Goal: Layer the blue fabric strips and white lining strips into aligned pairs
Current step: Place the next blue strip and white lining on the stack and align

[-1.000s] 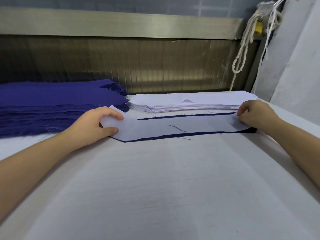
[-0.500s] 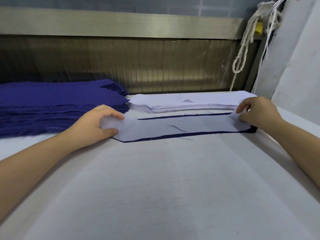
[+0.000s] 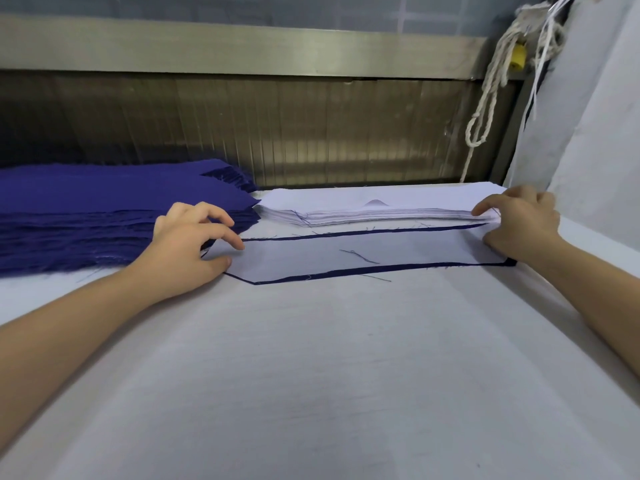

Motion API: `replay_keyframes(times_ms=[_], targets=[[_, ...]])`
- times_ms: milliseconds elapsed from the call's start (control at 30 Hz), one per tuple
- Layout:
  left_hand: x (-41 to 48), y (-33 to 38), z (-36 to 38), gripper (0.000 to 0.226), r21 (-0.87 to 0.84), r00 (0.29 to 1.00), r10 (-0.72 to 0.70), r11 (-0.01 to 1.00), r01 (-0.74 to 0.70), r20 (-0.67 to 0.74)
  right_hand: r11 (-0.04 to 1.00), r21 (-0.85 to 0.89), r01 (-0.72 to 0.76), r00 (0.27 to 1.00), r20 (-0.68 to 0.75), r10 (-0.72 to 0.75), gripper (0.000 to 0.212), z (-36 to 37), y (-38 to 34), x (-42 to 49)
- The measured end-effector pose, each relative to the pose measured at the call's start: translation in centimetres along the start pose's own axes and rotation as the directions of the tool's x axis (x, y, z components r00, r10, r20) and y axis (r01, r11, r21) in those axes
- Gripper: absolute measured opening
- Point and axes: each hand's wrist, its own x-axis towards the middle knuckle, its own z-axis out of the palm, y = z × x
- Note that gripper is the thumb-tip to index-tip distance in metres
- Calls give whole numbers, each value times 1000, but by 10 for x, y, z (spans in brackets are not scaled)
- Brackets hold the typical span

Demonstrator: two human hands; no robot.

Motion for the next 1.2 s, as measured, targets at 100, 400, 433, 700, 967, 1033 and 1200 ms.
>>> replay_keyframes(times_ms=[100, 400, 433, 700, 967, 1033, 1200], targets=[[0, 0, -1, 29, -27, 998, -2, 1000, 4, 57, 998, 2, 60, 998, 21, -60, 35, 3, -1, 0], [3, 3, 1, 34, -47, 999, -20, 999, 22, 49, 975, 146, 166, 986, -17, -166, 25, 14, -26, -9], [5, 5, 2, 34, -45, 999, -15, 999, 16, 35, 970, 156, 186, 982, -32, -183, 25, 14, -33, -9], [40, 16, 16, 19, 33, 997, 8, 999, -6, -76, 851, 69, 521, 853, -97, -514, 32, 25, -101, -2], [69, 27, 34, 24, 143, 993, -4, 989, 21, -116, 857, -92, 507, 857, -49, -512, 32, 41, -119, 24], [77, 30, 37, 25, 172, 995, 20, 985, -3, -101, 853, -95, 514, 850, -80, -521, 27, 42, -118, 27], [93, 45, 46, 27, 219, 996, 42, 976, -25, -73, 871, -12, 491, 861, -147, -487, 25, 39, -119, 31]])
